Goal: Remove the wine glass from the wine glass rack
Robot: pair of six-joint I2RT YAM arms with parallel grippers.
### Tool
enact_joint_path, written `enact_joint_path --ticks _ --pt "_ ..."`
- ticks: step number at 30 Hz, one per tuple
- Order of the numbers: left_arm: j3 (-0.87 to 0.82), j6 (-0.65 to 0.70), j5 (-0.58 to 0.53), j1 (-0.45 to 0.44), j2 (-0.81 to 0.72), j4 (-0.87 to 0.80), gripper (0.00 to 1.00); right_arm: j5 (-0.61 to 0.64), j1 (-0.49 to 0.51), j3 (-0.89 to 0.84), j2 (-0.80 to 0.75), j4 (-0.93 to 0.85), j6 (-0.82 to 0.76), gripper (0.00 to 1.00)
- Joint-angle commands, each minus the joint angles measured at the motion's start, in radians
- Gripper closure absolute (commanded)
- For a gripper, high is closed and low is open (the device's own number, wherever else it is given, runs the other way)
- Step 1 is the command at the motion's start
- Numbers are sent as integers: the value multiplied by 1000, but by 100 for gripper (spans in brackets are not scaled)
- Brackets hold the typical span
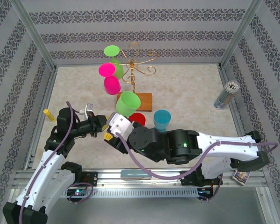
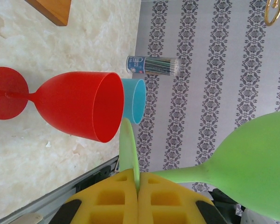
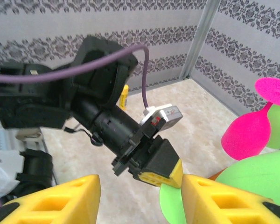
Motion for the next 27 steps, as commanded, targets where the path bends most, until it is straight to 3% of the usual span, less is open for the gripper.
enact_joint_path --ticks 1,6,10,17,27 --pt "-18 -21 15 13 -29 98 100 -41 -20 59 -16 -95 61 48" --pt "-60 -46 31 13 -58 132 100 -84 -97 96 -33 -166 111 42" --pt "-90 -67 33 13 -82 172 100 -231 -217 73 -81 -192 198 37" --pt "-94 -69 37 13 -89 175 100 -352 -342 11 -163 -172 240 34" --pt "-78 -63 43 13 -73 151 100 -539 -409 12 -111 -148 247 31"
